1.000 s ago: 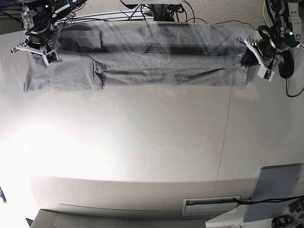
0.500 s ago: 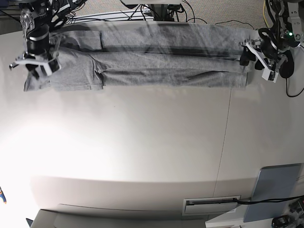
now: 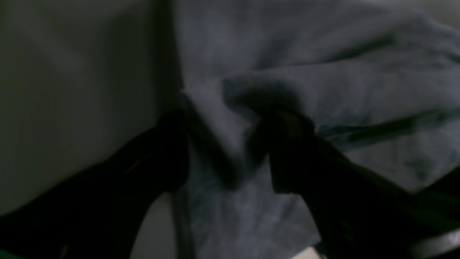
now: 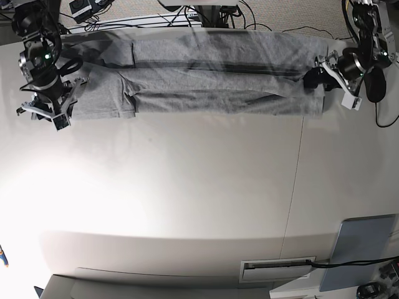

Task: Fold the T-shirt properly
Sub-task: 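Grasp one end of the strip with the left gripper and fold it inward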

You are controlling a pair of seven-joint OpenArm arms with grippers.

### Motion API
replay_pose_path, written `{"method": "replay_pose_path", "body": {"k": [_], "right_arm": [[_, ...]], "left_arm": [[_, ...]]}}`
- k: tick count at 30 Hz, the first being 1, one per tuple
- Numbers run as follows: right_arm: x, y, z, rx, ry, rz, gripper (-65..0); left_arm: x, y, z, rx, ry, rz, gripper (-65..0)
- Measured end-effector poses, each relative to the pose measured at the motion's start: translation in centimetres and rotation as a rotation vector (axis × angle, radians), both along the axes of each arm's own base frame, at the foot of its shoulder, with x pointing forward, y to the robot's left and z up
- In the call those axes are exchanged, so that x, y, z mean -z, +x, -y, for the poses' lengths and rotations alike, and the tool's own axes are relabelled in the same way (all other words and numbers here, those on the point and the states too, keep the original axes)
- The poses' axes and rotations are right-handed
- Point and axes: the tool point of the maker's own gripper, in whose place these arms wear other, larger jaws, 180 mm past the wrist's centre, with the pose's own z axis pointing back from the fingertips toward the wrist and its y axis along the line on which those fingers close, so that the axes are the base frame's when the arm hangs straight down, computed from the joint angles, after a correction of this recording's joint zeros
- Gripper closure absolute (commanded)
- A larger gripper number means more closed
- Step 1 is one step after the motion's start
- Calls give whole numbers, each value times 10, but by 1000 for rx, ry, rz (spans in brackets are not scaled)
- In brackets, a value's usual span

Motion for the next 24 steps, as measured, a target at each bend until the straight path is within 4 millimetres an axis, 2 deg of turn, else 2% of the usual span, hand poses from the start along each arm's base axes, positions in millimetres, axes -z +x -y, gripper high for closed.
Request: {"method": "replay_pose_path", "body": {"k": [4,6,8,9,14,19,21,24], "right_arm": [[-2,7,-3,9,45,13,-190],[-6,11,-6,1,94,19,-190],[-12,13,-5,3,150,22,-190],[-17,14,-2,7,173,29,-190],[-44,16,18,70,290,96,-190],[-64,11,38,111,340,132,-190],[-63,10,44,121,363,129,-190],[-49,4,43,128,430,82,-189]], "left_arm": [[3,-6,8,12,-70,-21,-236],[5,-10,13,20,-86,-32,-143],[8,-13,14,28,-79,-46,-17],[8,-13,13,28,-77,-49,0],[11,-9,5,-15,-42,-49,0],[9,-2,-29,-42,195,-69,0],[6,-3,-50,-67,342,-96,0],[-6,-4,-72,-97,520,-126,0]]}}
